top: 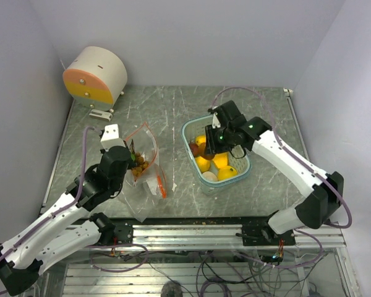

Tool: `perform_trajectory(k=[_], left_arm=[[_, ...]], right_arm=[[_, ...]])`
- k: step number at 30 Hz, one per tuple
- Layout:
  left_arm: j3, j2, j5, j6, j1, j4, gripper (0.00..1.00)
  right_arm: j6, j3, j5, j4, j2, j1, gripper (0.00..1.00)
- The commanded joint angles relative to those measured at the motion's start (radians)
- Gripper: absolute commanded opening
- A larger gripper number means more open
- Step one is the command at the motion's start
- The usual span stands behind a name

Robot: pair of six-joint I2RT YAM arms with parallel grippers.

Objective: Place the food in the zip-top bag and seal the zipper
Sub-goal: Pick up the fake fruit from the bin, then place the fake fruit in the zipper food storage bag.

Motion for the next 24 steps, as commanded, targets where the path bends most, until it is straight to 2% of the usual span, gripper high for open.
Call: perform_trajectory(k=[1,5,8,11,14,20,24], left_arm=[[-0.005,0.010,0.008,-0.007,0.003,0.052,0.07],[0.004,0.025,0.019,-0.002,0.002,0.080,0.07],[0.010,0.038,0.030,0.001,0.003,0.097,0.07],[0.006,0.043,0.042,-0.002,0.003,0.114,0.07],[0.004,0.043,0.059,-0.006,0.003,0.123,0.07],[0.004,0.036,0.066,-0.012,0.002,0.119,0.07],[0.004,0.030,0.064,-0.012,0.002,0.117,0.07]], right_arm=[[0.017,0.093,0.003,0.044,-0.071,-0.008,0.00],[0.029,0.117,-0.145,0.120,-0.089,-0.007,0.00],[0.071,0.096,-0.308,0.262,-0.106,0.009,0.00],[0.123,0.074,-0.381,0.426,-0.114,0.071,0.00],[0.156,0.094,-0.393,0.536,-0.078,0.135,0.00],[0.238,0.124,-0.291,0.680,0.022,0.189,0.00],[0.240,0.161,-0.233,0.663,0.104,0.215,0.00]])
